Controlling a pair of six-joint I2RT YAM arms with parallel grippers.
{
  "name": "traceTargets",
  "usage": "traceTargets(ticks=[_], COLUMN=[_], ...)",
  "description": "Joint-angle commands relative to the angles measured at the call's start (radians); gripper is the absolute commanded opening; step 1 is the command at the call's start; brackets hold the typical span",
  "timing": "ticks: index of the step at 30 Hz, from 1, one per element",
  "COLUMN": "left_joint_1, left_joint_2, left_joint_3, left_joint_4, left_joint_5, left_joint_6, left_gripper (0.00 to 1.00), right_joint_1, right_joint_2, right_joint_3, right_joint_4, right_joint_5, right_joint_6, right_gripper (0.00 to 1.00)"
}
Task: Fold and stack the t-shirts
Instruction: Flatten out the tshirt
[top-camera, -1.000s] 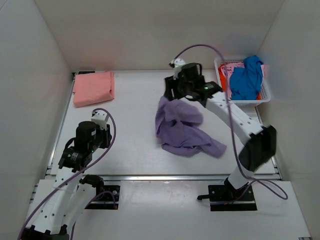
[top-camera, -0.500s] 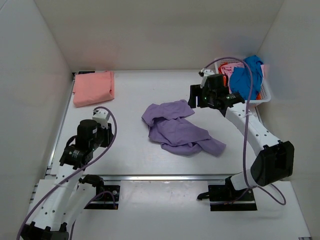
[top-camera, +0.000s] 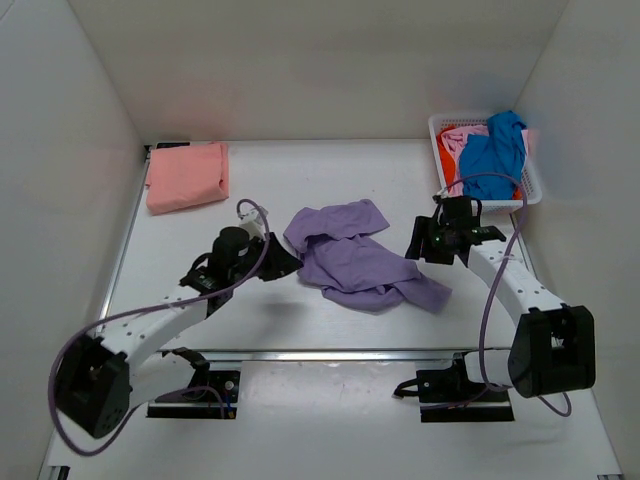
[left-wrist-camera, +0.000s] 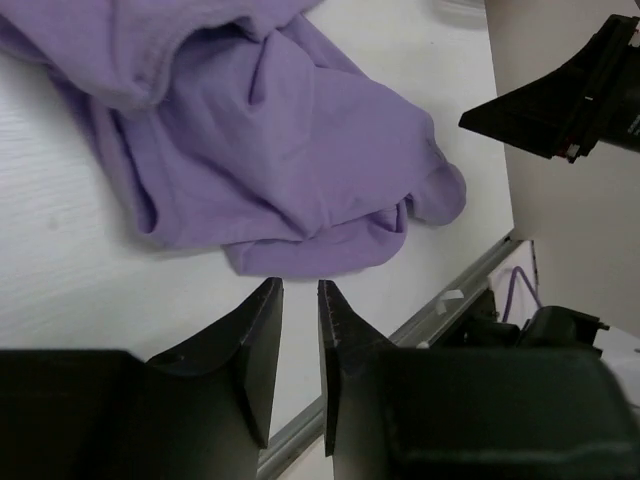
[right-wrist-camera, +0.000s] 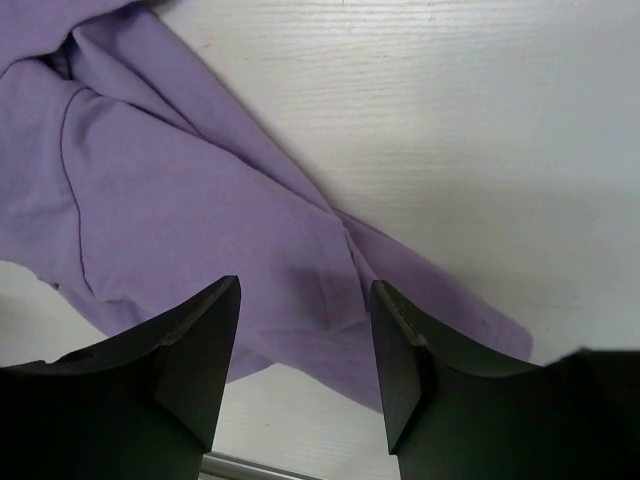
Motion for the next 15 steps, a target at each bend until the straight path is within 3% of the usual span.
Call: traceTargets(ticks=[1,8,10,12,14,15], left_joint_1=[-0.072,-0.159,-0.170,-0.167,-0.167,-0.167], left_joint_2=[0.108,0.276,0.297,0.294,0.286,0.282], left_joint_3=[0.060,0.115,0.098,0.077,0.066,0.060], left_joint_4=[0.244,0.264,0.282,0.281,0.263,0.247], left_joint_5=[0.035,-0.011,-0.010,-0.010,-0.017,-0.019], left_joint_6=[-0.199,-0.297,-0.311,-0.325,-0.316,-0.311], left_gripper=[0.33,0.35,0.35,0.35,0.35,0.35], right_joint_1=[0.009,0.009,0.009,0.029,0.038,0.049], right_joint_2=[-0.015,0.049,0.057,0.060,0.051,0.049], right_joint_3=[-0.041,-0.071,-0.075,-0.076,-0.078,-0.078], right_joint_4=[0.057,0.065,0.067,0.074,0.082,0.070], right_joint_5=[-0.029,0.022,0.005,-0.014,-0.040,-0.053], right_joint_6=[0.052,0.069,0.063,0.055,0.063,0.074], right_gripper=[0.52,0.58,0.53,0.42,0.11,0.01])
